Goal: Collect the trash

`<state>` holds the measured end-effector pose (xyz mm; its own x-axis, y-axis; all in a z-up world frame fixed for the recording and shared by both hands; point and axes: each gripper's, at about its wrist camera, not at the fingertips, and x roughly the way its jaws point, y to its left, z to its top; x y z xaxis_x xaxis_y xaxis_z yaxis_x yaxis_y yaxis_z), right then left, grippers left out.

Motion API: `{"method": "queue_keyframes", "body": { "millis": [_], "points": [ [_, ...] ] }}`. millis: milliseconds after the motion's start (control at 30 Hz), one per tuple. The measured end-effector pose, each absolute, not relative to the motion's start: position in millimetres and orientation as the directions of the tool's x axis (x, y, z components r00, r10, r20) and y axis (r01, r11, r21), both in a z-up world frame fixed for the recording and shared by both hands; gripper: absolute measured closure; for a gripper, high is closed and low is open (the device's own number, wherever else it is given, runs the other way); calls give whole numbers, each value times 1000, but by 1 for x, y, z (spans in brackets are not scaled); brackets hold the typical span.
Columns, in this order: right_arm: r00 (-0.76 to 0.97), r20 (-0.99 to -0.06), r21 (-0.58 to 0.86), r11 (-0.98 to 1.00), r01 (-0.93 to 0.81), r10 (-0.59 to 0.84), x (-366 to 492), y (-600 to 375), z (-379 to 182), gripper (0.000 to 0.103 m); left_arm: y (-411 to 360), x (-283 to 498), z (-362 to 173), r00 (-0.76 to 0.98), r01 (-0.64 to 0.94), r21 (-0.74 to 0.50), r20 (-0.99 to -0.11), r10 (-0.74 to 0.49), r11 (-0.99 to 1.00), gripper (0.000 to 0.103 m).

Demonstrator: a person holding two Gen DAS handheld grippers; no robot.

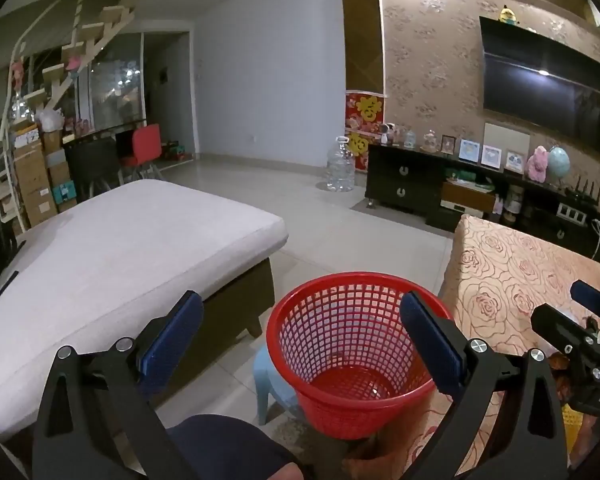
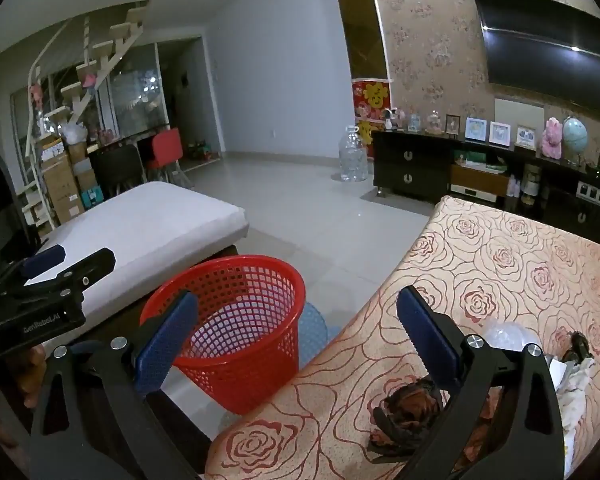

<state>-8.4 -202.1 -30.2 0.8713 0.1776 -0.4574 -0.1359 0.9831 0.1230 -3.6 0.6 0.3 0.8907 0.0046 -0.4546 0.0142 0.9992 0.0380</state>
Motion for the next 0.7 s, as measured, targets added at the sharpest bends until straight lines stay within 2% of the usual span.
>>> {"method": "queue_keyframes", "body": {
  "millis": [700],
  "points": [
    [862, -477, 104, 984, -142, 175, -8, -195, -36, 7, 4, 0, -11, 883, 5, 24, -469, 6, 1000, 8]
  ]
}}
